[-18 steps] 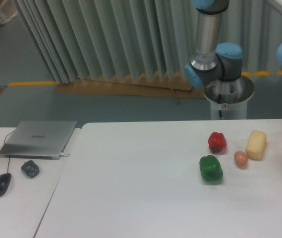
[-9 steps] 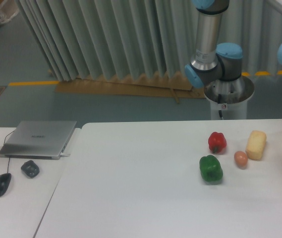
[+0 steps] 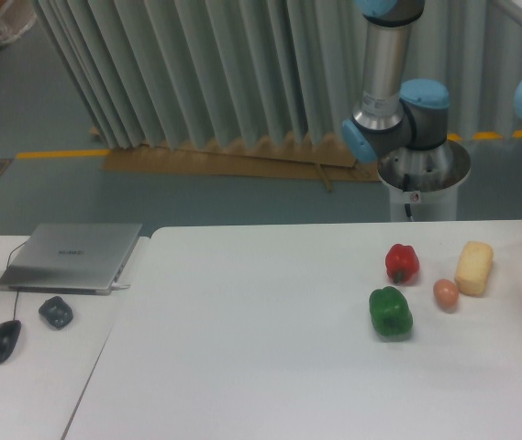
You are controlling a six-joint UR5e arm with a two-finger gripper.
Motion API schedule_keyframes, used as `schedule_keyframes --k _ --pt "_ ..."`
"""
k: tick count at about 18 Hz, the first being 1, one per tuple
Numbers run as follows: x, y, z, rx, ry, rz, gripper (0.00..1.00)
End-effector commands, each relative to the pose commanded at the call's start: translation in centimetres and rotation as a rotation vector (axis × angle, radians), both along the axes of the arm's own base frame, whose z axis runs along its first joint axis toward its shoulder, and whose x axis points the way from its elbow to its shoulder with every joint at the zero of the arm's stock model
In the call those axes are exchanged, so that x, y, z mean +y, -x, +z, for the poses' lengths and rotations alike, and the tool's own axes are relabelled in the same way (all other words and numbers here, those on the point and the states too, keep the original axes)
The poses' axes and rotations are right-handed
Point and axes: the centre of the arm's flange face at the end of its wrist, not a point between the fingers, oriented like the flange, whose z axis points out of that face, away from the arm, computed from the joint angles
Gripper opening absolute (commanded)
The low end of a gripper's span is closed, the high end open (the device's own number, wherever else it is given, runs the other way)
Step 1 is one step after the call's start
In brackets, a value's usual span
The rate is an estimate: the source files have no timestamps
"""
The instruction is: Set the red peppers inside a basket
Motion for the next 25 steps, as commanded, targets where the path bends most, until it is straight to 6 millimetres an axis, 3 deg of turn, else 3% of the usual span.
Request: schedule_keyframes --k 20,25 --pt "0.1 -0.1 0.2 0.002 -0.004 0.007 1.0" --pt "1.1 -0.8 0.2 -0.003 -0.016 0.054 1.0"
